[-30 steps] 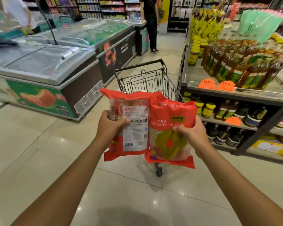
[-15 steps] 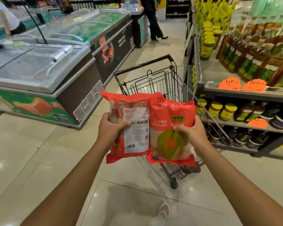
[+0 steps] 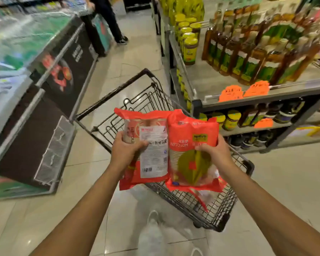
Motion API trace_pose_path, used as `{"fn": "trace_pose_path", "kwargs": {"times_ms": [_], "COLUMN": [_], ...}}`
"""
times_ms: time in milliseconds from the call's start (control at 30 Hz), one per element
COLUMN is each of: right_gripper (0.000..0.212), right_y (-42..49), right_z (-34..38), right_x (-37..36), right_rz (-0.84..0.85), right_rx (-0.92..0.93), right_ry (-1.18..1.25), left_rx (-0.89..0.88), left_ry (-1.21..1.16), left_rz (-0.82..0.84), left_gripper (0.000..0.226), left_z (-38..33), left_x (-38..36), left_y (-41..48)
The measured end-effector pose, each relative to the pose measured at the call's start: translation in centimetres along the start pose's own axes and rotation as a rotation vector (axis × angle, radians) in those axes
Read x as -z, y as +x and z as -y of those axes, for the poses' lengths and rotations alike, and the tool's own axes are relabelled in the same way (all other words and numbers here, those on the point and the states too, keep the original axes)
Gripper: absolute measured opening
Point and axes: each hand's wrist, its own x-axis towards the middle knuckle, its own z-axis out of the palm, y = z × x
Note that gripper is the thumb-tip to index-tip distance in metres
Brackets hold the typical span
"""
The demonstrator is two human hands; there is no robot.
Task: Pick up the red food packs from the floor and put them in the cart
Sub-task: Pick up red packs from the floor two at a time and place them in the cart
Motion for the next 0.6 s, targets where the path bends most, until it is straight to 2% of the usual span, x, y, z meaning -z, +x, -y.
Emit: {"fn": "trace_pose_path", "kwargs": {"times_ms": [133, 333, 467, 600], "right_gripper": [0.065, 0.058, 0.068, 0.093], "right_y": [2.7, 3.6, 4.2, 5.6], "right_z": [-1.3, -4.0, -8.6, -13.6], "right_x": [3.0, 4.6, 5.1, 5.1], "right_rz": [-0.237, -0.48, -0.601, -0.661], "right_rx": [-0.075, -0.206, -0.323, -0.44], "right_ry": [0.033, 0.137, 0.169, 0.213], "left_rx": [-0.031, -0.007, 0.047, 0.133], "left_ry": [0.036, 0.128, 0.237, 0.344], "left_rz": [0.259, 0.521, 0.615, 0.615], "left_gripper": [0.056, 0.076, 0.084, 0.093], "left_z": [-0.2, 1.5, 4.7, 9.0], "left_x": [-6.8, -15.4, -19.3, -22.4], "left_y": [7.2, 14.3, 16.3, 17.8]}}
